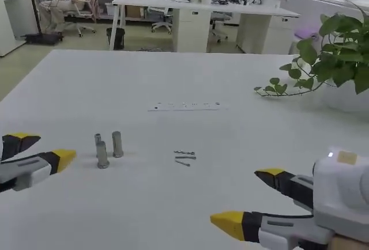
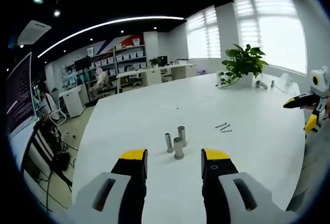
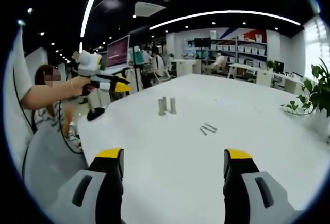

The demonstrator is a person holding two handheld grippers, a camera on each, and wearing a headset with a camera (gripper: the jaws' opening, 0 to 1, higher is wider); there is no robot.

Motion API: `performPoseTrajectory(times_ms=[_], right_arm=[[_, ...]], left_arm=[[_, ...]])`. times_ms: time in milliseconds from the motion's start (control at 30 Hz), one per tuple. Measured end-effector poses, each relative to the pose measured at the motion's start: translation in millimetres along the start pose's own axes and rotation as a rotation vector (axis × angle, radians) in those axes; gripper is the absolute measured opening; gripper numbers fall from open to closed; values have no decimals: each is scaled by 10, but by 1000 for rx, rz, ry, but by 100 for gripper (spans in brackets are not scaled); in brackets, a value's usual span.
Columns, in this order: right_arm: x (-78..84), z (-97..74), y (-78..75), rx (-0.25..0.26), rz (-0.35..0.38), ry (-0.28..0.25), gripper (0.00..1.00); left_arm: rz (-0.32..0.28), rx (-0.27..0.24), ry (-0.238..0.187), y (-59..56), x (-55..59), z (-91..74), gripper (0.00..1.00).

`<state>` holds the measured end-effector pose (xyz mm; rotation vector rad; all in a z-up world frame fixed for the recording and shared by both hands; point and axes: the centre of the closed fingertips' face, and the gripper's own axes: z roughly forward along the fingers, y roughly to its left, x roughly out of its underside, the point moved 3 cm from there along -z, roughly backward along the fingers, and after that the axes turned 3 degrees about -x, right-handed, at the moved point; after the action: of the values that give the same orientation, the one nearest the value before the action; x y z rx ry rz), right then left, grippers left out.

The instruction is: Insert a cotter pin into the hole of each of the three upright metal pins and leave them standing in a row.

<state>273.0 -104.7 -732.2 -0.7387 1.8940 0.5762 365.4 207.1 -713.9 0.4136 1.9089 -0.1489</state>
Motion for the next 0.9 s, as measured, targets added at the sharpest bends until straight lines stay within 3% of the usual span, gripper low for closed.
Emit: performPoseTrajectory(times_ms=[367,900], right_arm=[[22,48,-81,12,44,2,79],[48,190,-141,17,83,20,78]], left_arm=[[11,-10,-17,281,-85,463,31],[27,79,54,341,105,1089,27]])
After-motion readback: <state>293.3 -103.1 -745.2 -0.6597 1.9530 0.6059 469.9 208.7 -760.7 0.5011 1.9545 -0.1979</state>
